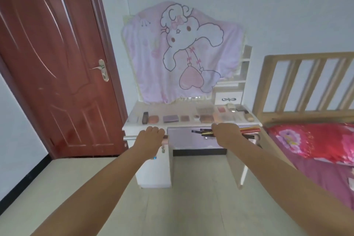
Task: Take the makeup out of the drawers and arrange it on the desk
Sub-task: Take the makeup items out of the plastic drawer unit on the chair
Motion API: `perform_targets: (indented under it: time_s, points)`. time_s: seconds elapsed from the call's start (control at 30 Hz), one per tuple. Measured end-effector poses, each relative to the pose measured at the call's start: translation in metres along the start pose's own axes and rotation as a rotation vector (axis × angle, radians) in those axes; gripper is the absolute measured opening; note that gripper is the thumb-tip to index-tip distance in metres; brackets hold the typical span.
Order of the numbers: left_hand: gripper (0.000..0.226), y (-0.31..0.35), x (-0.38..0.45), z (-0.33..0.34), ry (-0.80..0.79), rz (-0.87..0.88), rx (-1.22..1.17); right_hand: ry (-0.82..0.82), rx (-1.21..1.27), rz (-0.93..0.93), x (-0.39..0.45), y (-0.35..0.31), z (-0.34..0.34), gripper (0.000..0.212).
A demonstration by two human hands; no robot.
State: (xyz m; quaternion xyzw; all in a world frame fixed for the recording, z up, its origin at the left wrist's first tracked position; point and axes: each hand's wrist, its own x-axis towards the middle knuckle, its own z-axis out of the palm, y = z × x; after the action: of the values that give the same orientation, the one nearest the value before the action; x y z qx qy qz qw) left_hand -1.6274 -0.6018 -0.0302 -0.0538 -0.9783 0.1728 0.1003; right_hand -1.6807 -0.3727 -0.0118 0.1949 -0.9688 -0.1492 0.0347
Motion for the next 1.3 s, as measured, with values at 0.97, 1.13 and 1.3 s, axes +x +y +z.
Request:
perform_targets:
  time_s: [0.97,1.13,1.3]
  points:
    - [0.035,-0.119,0.585,0.368,-0.629,-0.056,-0.321,-0.497,0.191,-0.243,0.694,0.009,0.215,0.03]
    - [0.039,-0.121,0.637,0.404,-0.681,-0.073,-0.331,-0.528,0.238,-0.256,0.757,0.003,0.239,0.029]
    - [0.048,-0.121,0.661,0.421,-0.689,-0.1,-0.382,-0.533,0.335,-0.258,0.784,-0.006,0.252,0.03]
